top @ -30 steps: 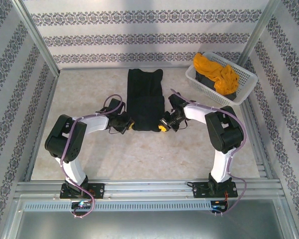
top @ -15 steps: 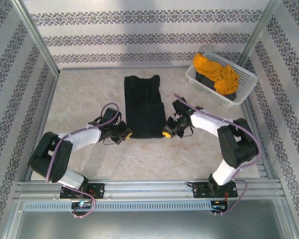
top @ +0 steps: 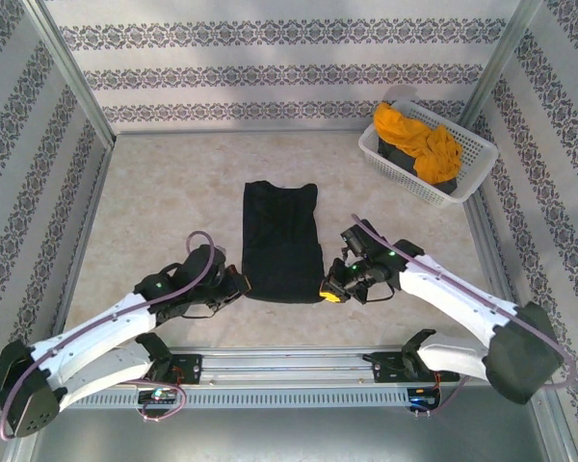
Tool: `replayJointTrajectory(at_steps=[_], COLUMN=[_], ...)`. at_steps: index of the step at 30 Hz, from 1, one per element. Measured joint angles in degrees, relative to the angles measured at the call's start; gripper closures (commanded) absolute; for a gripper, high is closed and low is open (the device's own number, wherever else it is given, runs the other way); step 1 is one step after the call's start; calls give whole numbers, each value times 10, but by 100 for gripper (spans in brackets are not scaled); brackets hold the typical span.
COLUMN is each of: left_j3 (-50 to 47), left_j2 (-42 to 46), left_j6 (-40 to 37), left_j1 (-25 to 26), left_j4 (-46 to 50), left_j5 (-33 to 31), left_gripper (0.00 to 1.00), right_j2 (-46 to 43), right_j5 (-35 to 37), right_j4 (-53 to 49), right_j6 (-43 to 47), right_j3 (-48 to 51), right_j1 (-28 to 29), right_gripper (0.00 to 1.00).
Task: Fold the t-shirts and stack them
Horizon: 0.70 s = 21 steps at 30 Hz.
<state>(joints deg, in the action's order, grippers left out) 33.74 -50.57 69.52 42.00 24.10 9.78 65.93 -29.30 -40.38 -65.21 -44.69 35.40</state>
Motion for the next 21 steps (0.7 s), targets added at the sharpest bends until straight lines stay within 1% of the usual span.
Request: replayJointTrajectory(at_steps=[3,5,9,12,15,17,21], left_j3=[50,90,148,185,229,264,335], left_j2=[-17,-42,-89,-130,-188,-242,-357], left_j6=[-13,-21,-35,-42,-51,-58,-76], left_j1=[-2,-9,-45,-87,-135,-168,-213], left_j4=[1,0,-8,-14,-33,-53,-90], left_j5=[-37,-54,-69,-64,-42,-23,2], left_gripper=[100,100,100,100,100,100,100], right_j2=[11,32,86,131,185,232,329], right_j5=[21,37,55,60,59,58,57], right_j4=[-24,-42,-61,-74,-74,-70,-45], right_j6=[-7,-7,-4,-2,3,7,9], right_j3=[-54,-108,-216,-287,-349,-392,-463], right_j1=[-5,-16,-44,-67,-91,-107,-135], right_gripper=[100,100,100,100,100,100,100])
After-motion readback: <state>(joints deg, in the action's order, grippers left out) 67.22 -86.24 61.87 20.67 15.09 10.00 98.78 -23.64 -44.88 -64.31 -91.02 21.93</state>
